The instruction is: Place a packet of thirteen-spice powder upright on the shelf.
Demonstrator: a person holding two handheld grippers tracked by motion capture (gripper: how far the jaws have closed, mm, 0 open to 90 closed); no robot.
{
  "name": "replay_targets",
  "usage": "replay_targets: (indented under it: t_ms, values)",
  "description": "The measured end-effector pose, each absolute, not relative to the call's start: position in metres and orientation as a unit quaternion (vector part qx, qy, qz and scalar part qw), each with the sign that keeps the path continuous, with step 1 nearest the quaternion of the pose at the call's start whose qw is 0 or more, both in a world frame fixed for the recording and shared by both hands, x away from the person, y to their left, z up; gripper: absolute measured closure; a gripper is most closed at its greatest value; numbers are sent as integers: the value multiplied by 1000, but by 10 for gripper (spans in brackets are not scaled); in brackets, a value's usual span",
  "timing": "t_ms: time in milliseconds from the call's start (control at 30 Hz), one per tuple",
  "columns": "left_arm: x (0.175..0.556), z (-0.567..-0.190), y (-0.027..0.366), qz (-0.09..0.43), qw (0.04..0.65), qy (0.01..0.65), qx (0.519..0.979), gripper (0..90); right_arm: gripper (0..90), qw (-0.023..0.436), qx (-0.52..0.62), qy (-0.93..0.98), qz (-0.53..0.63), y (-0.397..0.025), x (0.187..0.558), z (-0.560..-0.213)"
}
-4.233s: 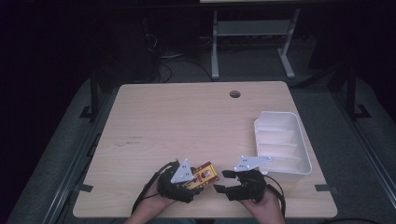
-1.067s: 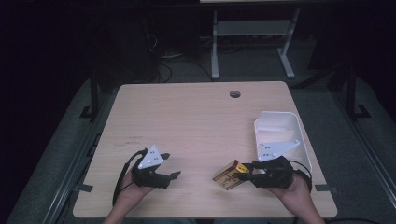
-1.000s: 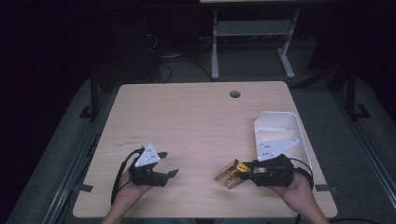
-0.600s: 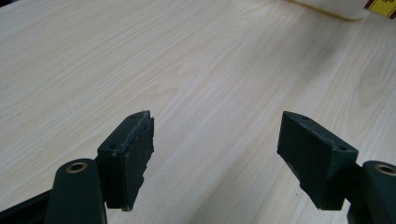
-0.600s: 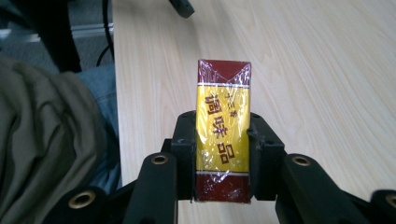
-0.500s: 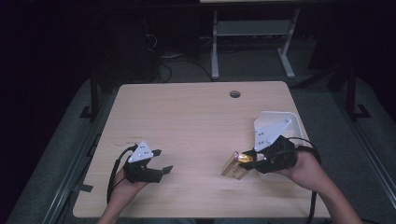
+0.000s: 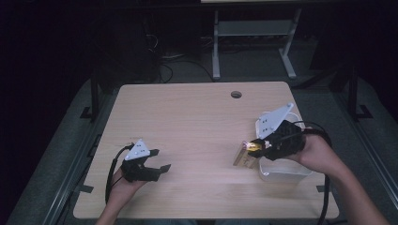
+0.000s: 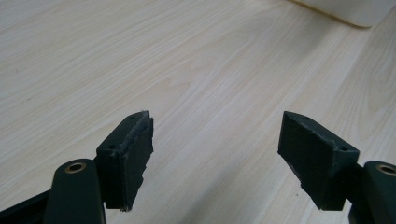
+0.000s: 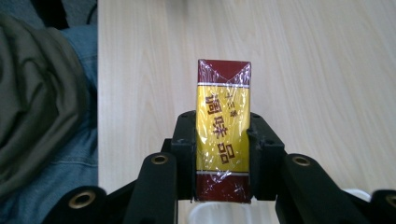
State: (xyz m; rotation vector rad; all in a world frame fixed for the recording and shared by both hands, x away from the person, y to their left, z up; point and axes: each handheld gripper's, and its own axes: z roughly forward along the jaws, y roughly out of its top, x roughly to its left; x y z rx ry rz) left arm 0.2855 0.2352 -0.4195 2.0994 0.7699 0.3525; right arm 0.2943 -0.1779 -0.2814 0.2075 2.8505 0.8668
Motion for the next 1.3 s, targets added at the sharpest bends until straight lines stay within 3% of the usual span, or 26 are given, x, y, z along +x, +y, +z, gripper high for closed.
replay_targets:
  t_ms: [1300]
  values:
    - [290, -419, 249, 145, 433, 336, 824, 255, 676, 105, 148, 950, 254, -252, 290, -288]
